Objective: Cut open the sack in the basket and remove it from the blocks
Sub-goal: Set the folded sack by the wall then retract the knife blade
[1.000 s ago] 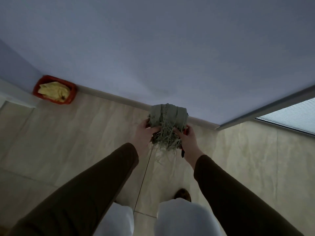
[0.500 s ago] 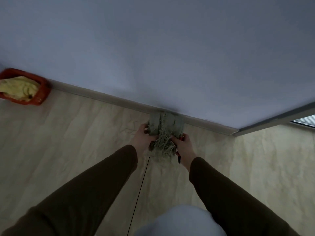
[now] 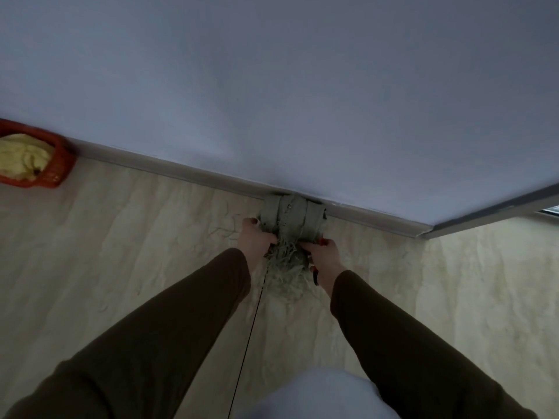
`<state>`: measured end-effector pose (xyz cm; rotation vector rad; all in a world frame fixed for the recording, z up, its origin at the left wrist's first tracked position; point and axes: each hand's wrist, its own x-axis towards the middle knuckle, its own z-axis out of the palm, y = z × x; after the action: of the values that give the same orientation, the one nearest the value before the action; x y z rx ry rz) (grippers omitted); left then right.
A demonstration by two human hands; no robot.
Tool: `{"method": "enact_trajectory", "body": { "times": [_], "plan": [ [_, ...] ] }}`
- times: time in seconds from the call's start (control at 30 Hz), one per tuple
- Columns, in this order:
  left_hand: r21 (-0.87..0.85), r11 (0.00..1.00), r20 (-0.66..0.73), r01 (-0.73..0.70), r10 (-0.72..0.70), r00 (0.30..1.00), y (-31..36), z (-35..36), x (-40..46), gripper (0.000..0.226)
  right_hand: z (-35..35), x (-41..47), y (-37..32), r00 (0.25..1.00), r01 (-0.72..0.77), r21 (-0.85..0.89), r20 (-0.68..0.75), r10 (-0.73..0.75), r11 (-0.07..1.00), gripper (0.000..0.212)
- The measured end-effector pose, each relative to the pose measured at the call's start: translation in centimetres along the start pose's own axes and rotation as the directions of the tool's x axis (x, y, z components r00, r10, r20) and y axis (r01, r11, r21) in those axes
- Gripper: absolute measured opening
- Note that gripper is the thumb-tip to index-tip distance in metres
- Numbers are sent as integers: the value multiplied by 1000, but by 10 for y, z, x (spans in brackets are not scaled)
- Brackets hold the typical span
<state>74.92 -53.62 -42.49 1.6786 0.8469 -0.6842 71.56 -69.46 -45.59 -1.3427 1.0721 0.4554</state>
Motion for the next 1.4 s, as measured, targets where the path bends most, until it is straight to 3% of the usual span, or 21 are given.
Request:
{"method": "enact_trajectory", "body": {
  "times": [0.17, 0.3, 0.37, 0.5, 0.63, 0.8, 0.9, 1.07, 1.3, 1.4],
  "plan": [
    [-16, 1000, 42, 13, -13, 999, -4, -10, -11, 79, -14, -16, -4, 998, -30, -4, -57, 29, 1000, 53],
    [52, 999, 86, 12, -16, 996, -4, -22, -40, 85, -30, -51, -19, 978, -123, 59, -163, 131, 991, 14],
    [53, 998, 120, 18, -24, 993, 0, -29, -63, 86, -40, -69, -26, 968, -47, 126, -239, 76, 991, 10],
    [17, 1000, 164, 18, -20, 986, 16, -48, -124, 79, -42, -132, -44, 995, 27, -154, -95, -42, 988, 37],
    [20, 999, 160, 30, -33, 987, 40, -75, -198, 59, -34, -207, -69, 996, -45, -281, -90, 20, 959, 21],
    [-92, 990, 113, 103, -92, 989, 68, -123, -295, 54, -21, -324, -107, 992, -79, -204, 85, 98, 976, 20],
    [-182, 975, 86, 127, -113, 990, 85, -156, -361, 54, -12, -404, -133, 964, -70, -261, 231, 132, 963, 22],
    [-322, 941, -38, 109, -127, 991, 99, -213, -480, 55, 0, -533, -163, 889, 92, -444, 439, 127, 891, 26],
    [-495, 869, -201, 4, -119, 972, 77, -289, -620, 55, 25, -678, -161, 814, 268, -465, 577, 60, 844, 17],
    [-544, 838, -250, -45, -111, 962, 52, -321, -665, 53, 42, -731, -133, 767, 338, -481, 639, 59, 809, 26]
  ]
}}
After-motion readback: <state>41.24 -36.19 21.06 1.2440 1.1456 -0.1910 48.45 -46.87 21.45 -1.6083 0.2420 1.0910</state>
